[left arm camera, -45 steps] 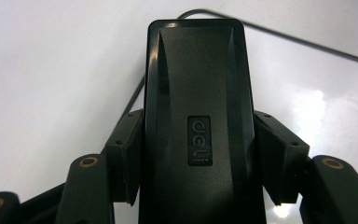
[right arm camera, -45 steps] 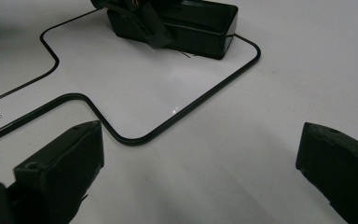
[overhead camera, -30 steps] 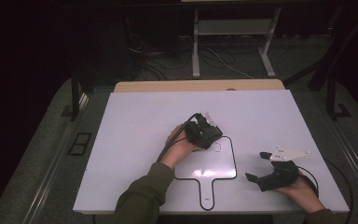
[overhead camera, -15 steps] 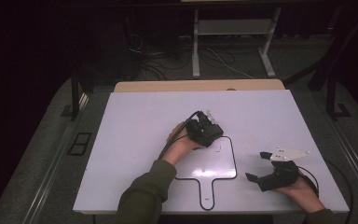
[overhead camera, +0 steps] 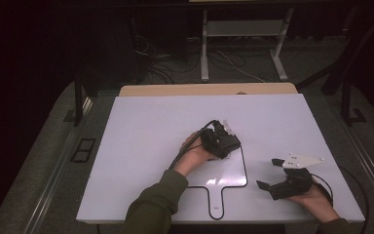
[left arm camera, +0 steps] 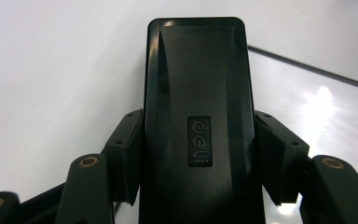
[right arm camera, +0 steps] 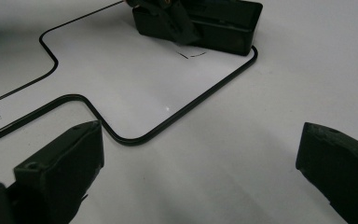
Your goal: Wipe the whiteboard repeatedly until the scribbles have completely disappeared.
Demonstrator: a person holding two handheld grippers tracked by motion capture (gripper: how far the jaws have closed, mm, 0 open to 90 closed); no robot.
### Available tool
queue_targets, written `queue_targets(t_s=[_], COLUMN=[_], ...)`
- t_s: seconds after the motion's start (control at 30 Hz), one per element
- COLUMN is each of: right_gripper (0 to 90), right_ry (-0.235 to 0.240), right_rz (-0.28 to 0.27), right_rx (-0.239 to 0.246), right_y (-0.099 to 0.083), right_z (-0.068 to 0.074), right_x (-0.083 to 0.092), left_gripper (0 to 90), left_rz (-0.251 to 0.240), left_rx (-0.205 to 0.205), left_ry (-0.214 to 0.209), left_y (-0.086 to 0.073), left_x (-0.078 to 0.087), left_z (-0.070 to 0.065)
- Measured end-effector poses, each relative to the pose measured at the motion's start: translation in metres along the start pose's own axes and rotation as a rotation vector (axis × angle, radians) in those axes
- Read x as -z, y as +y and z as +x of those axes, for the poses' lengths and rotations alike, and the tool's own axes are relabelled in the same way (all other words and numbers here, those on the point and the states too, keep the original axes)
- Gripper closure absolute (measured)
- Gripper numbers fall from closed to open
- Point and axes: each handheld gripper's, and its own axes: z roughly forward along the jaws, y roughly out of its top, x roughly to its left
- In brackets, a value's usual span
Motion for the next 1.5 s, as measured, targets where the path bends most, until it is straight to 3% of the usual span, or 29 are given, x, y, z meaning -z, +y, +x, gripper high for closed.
queue_targets(t_s=[0.2,0.37,0.43,0.5,0.6,0.8,0.87,1.0,1.07,1.17,1.23,1.3,1.37,1.5], right_gripper=[0.0,0.0,0.0,0.0,0.0,0.0,0.0,0.0,0.0,0.0,0.0,0.0,0.0,0.0], right_ry=[0.0,0.002,0.002,0.003,0.002,0.001,0.002,0.003,0.003,0.001,0.001,0.002,0.004,0.004], right_rz=[-0.001,0.0,0.0,0.0,0.0,-0.001,-0.001,0.001,0.0,-0.001,-0.001,-0.002,0.0,0.001], right_rx=[-0.003,0.0,0.0,0.001,0.0,-0.002,-0.001,0.001,0.0,-0.001,-0.002,-0.001,0.0,0.001], right_y=[0.0,0.0,0.0,0.0,0.0,0.0,0.0,0.0,0.0,0.0,0.0,0.0,0.0,0.0], right_z=[0.0,0.0,0.0,-0.001,0.0,0.0,0.0,0.0,0.0,0.0,0.0,0.0,-0.001,-0.001], right_x=[0.0,-0.001,-0.001,-0.001,-0.001,0.0,-0.001,-0.001,-0.001,-0.001,0.0,-0.001,-0.001,-0.002], left_gripper=[39.2,39.2,39.2,39.2,39.2,39.2,39.2,39.2,39.2,39.2,39.2,39.2,39.2,39.2], left_rz=[-0.009,-0.005,0.0,-0.005,-0.005,-0.017,-0.014,-0.016,-0.019,-0.035,-0.036,-0.036,-0.027,-0.034], left_rx=[0.076,0.095,0.064,0.049,0.023,0.095,0.072,0.015,0.0,0.059,0.085,0.097,0.078,0.029], left_ry=[0.043,0.059,0.048,0.011,0.015,0.038,0.043,0.0,0.014,0.029,0.051,0.044,0.054,0.008], left_y=[-0.015,-0.019,-0.017,-0.014,-0.011,-0.02,-0.019,-0.012,-0.011,-0.016,-0.019,-0.021,-0.019,-0.009], left_x=[0.005,0.007,0.007,0.005,0.005,0.006,0.006,0.004,0.004,0.003,0.004,0.005,0.005,0.001], left_z=[0.021,0.027,0.024,0.019,0.015,0.031,0.027,0.013,0.012,0.021,0.028,0.032,0.026,0.009])
